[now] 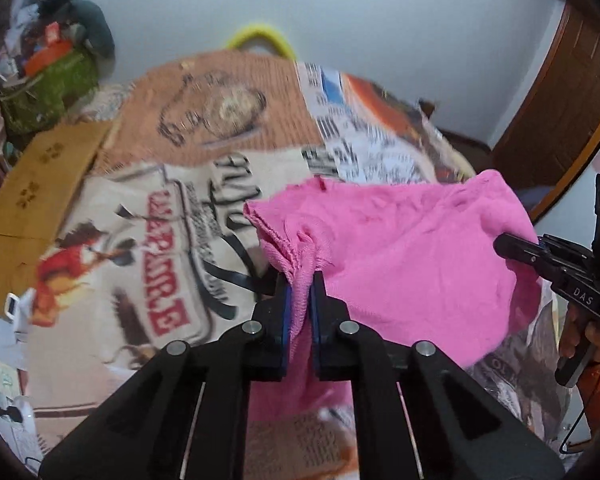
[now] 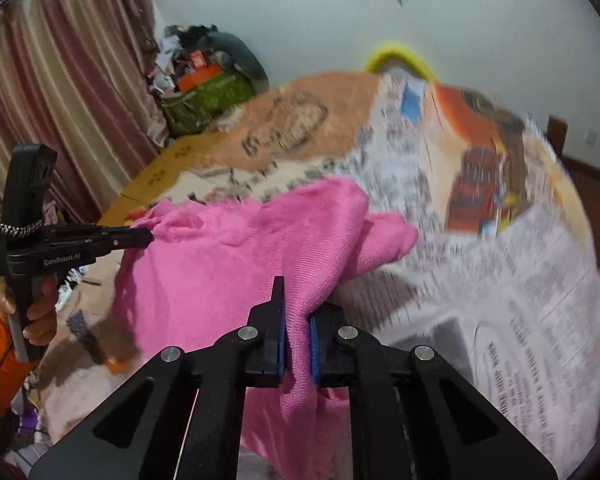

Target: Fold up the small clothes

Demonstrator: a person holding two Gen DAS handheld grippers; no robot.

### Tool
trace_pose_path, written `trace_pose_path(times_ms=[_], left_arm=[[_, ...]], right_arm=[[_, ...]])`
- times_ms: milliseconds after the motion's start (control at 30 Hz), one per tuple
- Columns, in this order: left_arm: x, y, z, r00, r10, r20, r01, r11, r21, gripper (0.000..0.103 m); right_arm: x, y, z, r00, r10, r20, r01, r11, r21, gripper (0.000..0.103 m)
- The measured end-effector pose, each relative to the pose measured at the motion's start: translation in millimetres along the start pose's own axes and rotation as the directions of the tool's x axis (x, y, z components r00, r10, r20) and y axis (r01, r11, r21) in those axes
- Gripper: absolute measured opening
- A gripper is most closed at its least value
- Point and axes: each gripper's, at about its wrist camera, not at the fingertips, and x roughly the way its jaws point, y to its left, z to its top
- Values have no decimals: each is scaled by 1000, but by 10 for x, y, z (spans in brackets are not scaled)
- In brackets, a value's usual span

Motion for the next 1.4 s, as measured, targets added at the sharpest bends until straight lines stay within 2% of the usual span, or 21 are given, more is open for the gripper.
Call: trace_pose_path(times_ms=[300,500,633,767,900,1000,1200,1333,1400], left_arm=[[-824,416,-16,989,58,136,-52,998,-47,7],[-1005,833,-155,984,117,131,-105,990,-100,7],[-858,1092,-260,987,144,75,-134,982,-130,7],[-526,1318,-329,985,172,-8,-171,973,-153,5],[-159,1562,-346,983,167,-81,-180,964,-195,4],[44,1676,-388,980,160,-119,-183,959,-218,4],[266,1718,-418,976,167,-142,-196,955,-222,4],[308,1669,-371,967,208,-150,-236,951,-201,4],[228,1608,-334,964,233,-131,-254,950,-180,5]], right_arm=[[-170,694,369,996,36,84,-28,996,-88,8],[25,1057,425,995,69,68,-61,992,-113,8],[334,1201,364,996,87,15,-85,992,-89,8],[712,1246,293,994,87,-71,-91,994,-54,8],[1052,1203,199,987,33,-158,-40,999,-38,8],[1225,1017,166,980,0,-199,0,1000,1,8],[1341,798,58,970,-20,-244,30,999,34,10],[1366,793,4,968,-41,-249,49,998,26,22],[1318,794,9,970,-48,-240,53,998,16,24]])
